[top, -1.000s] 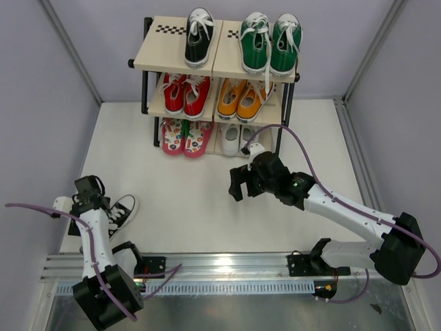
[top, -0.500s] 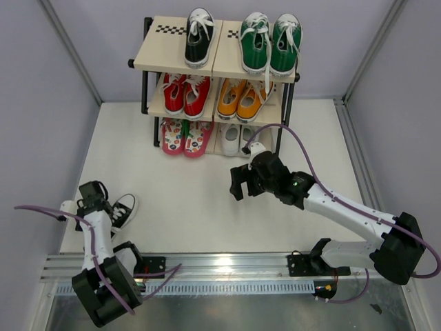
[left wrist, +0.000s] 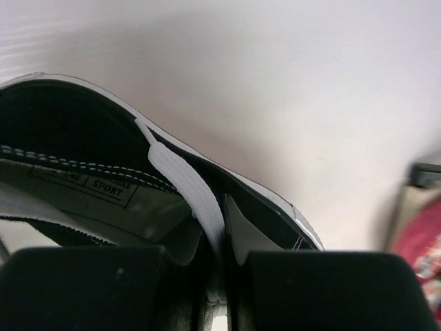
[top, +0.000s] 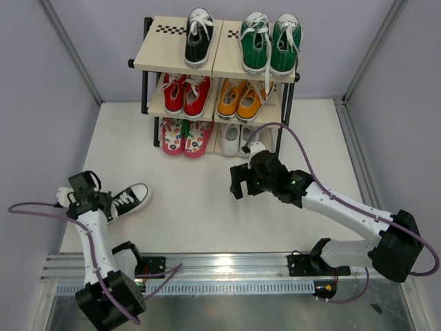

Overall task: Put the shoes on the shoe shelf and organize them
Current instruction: Pick up the shoe, then place the shoe at the shoe shelf.

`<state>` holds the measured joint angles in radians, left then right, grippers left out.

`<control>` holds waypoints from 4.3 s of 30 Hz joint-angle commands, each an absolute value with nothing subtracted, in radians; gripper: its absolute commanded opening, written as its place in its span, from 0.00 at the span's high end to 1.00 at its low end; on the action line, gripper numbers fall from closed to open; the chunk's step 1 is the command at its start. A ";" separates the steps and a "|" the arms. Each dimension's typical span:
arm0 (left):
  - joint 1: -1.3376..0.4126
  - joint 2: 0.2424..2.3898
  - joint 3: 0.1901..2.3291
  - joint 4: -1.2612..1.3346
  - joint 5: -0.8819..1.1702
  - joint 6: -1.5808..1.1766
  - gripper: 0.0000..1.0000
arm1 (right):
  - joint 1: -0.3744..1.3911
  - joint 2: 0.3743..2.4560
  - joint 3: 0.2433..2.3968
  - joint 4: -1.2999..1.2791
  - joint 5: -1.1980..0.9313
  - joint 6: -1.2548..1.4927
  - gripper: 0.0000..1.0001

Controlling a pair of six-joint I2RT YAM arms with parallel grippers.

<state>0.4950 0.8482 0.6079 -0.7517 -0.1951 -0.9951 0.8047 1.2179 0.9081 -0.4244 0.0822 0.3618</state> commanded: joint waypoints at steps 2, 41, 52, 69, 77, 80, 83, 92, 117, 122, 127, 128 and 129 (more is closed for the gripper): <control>0.492 0.810 0.813 -0.798 -0.100 -1.097 1.00 | 0.804 1.241 0.985 -0.426 0.146 0.374 0.00; -0.259 1.729 2.396 -0.606 -0.687 -1.949 1.00 | 0.802 1.224 0.960 -0.420 0.238 0.434 0.00; -0.310 1.801 2.482 -0.571 -0.754 -2.085 1.00 | 0.802 1.206 0.933 -0.433 0.247 0.460 0.00; -0.322 1.893 2.442 -0.417 -0.792 -2.063 1.00 | 0.804 1.174 0.922 -0.453 0.259 0.492 0.00; -0.322 1.939 2.428 -0.313 -0.805 -1.965 0.90 | 0.804 1.163 0.914 -0.462 0.270 0.511 0.00; -0.322 1.944 2.424 -0.275 -0.821 -1.927 0.84 | 0.802 1.161 0.910 -0.465 0.268 0.515 0.01; -0.322 1.942 2.419 -0.212 -0.830 -1.869 0.65 | 0.802 1.163 0.910 -0.466 0.268 0.514 0.01; -0.322 1.939 2.431 -0.003 -0.750 -1.614 0.01 | 0.804 1.178 0.920 -0.454 0.252 0.514 0.00; 0.039 1.686 2.264 -0.194 0.354 -0.833 0.01 | 0.804 1.170 0.876 -0.426 0.196 0.512 0.00; 0.109 1.632 2.162 -0.436 0.354 -0.502 0.01 | 0.805 1.173 0.874 -0.413 0.181 0.506 0.00; 0.110 1.555 1.968 -0.394 0.415 -0.207 0.01 | 0.804 1.190 0.885 -0.414 0.179 0.500 0.01; 0.110 1.560 1.967 -0.403 0.440 -0.181 0.01 | 0.804 1.190 0.887 -0.416 0.179 0.499 0.01; 0.110 1.566 1.964 -0.403 0.463 -0.145 0.01 | 0.804 1.193 0.888 -0.416 0.183 0.499 0.00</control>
<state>0.1085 1.6100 1.9690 -0.3943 0.3420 -0.3695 0.8047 1.1976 0.8780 -0.4488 0.1818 0.5049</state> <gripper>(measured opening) 0.990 0.994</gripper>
